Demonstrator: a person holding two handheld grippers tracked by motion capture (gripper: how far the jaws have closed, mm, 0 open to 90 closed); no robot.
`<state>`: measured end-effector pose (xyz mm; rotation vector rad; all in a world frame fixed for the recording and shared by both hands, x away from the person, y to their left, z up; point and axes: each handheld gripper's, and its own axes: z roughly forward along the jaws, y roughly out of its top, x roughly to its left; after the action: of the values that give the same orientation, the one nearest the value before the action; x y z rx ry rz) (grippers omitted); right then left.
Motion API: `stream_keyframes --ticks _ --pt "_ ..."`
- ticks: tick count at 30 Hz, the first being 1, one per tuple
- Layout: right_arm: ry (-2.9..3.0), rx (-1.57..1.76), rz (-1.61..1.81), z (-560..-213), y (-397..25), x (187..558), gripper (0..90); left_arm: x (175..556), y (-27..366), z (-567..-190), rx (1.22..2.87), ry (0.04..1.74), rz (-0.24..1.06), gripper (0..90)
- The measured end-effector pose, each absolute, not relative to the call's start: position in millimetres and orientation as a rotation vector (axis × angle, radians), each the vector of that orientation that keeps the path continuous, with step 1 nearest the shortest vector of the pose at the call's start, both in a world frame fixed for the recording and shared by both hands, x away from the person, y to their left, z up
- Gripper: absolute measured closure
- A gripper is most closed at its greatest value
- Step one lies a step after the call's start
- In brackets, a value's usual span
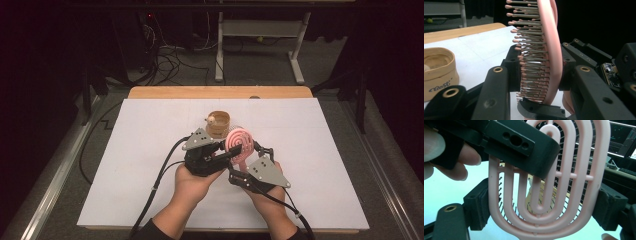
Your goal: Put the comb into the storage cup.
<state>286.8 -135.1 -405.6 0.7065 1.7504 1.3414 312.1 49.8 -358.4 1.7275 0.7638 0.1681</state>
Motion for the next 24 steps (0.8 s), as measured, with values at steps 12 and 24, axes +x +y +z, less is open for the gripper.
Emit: stream_keyframes --ticks 12,24 --pt "1.829 0.715 1.345 -410 -135 293 14.1 312 58 -355 1.693 0.759 0.190 62.6" --pt "1.900 0.733 1.390 -415 -132 298 1.8 314 68 -353 1.680 0.766 0.216 62.8"
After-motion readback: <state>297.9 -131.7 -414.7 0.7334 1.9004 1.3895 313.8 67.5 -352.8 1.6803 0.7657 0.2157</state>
